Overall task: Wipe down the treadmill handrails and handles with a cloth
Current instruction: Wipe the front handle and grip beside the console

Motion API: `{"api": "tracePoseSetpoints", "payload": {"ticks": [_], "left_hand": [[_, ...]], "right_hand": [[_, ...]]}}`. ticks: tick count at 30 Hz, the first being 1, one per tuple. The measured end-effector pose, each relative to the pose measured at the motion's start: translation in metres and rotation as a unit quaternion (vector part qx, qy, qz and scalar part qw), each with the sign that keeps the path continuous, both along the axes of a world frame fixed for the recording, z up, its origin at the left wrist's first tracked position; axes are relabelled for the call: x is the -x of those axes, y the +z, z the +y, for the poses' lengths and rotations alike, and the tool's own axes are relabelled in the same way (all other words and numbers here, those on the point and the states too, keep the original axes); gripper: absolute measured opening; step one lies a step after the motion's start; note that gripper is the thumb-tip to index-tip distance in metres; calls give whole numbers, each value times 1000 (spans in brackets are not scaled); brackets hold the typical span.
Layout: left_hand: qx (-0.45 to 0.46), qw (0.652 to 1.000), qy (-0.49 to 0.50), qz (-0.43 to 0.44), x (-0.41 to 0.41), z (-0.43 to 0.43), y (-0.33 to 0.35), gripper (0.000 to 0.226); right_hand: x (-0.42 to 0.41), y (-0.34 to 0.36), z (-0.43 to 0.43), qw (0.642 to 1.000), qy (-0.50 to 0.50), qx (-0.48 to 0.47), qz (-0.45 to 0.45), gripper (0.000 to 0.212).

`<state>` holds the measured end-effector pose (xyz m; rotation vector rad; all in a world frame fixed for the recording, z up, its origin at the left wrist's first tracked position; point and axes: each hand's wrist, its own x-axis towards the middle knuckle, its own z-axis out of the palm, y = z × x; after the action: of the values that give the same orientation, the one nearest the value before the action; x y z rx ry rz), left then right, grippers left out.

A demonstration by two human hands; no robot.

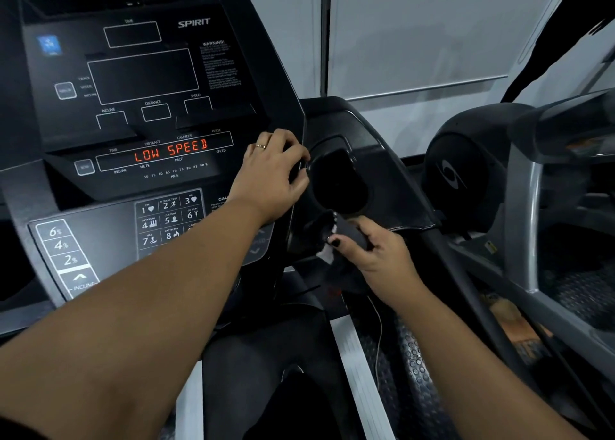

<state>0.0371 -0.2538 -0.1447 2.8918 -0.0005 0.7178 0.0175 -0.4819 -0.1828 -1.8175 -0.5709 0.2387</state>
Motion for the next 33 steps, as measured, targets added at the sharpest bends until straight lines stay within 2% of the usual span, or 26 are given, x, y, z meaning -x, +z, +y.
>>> {"api": "tracePoseSetpoints", "payload": {"ticks": [3, 6, 10, 12, 14, 16, 20, 23, 29, 33], "left_hand": [[4, 1000, -3, -4, 0, 0, -1, 24], [4, 1000, -3, -7, 1, 0, -1, 24], [1, 1000, -4, -9, 0, 0, 0, 24], [0, 1000, -4, -6, 1, 0, 0, 24], [1, 1000, -4, -7, 1, 0, 0, 24], [0, 1000, -3, -7, 0, 0, 0, 24], [-3, 1000, 2, 0, -2, 1, -1, 26], [-5, 1000, 4, 2, -3, 2, -1, 26], [-3, 1000, 1, -3, -2, 0, -1, 25], [3, 1000, -1, -8, -1, 0, -1, 24]], "right_hand": [[-3, -17, -23, 999, -34, 30, 13, 56], [-4, -19, -31, 996, -41, 57, 59, 44], [-13, 5, -18, 982, 3, 119, 143, 68], [-16, 23, -10, 974, 36, 111, 196, 56], [-22, 34, -2, 972, 57, 97, 208, 43], [-23, 46, 12, 972, 78, 88, 202, 44], [-14, 46, 34, 988, 66, 90, 103, 65], [-2, 32, 33, 997, -10, 77, -14, 53], [13, 11, 30, 968, -117, 113, -191, 61], [16, -5, 26, 932, -171, 114, -299, 59]]}}
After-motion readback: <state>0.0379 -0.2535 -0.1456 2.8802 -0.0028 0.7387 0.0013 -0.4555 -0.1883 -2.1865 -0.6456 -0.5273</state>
